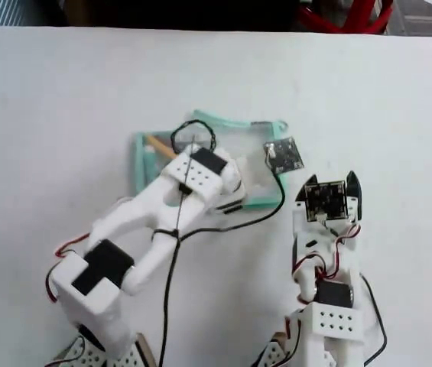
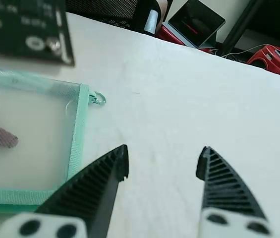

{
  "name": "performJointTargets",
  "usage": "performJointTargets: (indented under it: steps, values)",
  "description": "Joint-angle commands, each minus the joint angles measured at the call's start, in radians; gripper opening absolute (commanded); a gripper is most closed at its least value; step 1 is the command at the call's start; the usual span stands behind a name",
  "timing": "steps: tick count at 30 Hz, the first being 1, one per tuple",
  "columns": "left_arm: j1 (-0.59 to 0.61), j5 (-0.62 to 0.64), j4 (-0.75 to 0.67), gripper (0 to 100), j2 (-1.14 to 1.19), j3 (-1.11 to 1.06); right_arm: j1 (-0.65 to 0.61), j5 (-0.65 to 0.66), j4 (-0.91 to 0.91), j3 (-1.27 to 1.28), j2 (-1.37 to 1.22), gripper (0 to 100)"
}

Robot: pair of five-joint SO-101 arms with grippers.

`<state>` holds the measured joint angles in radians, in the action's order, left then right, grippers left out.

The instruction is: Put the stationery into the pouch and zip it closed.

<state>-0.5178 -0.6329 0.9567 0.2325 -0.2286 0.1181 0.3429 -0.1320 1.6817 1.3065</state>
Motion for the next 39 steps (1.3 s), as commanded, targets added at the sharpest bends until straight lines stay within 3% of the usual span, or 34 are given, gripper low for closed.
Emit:
performJointTargets:
  steps: [1, 6, 9, 14, 16, 19, 23, 39]
  values:
    - [-0.013, 0.058, 0.143, 18, -0.002, 0.17, 0.01, 0.011, 0.019, 0.005, 0.005, 22.1]
    - [-0.01, 0.061, 0.344, 18, -0.004, 0.364, 0.01, 0.011, 0.019, 0.005, 0.005, 22.1]
    - [0.007, 0.049, 0.506, 15, -0.004, 0.588, 0.01, 0.011, 0.019, 0.005, 0.005, 22.0]
    - [0.051, 0.057, 0.681, 2, -0.002, 1.008, 0.01, 0.011, 0.019, 0.005, 0.007, 22.0]
    - [0.071, 0.064, 0.732, 3, -0.004, 1.178, 0.01, 0.011, 0.019, 0.005, 0.007, 22.0]
    - [0.09, 0.184, 0.825, 2, -0.004, 1.507, 0.01, 0.011, 0.018, 0.005, 0.007, 22.0]
    - [0.091, 0.404, 0.829, 2, -0.004, 1.909, 0.008, 0.011, 0.018, 0.012, 0.012, 22.0]
    - [0.183, 0.384, 0.83, 3, -0.496, 1.797, 0.004, 0.011, 0.012, 0.014, 0.004, 22.0]
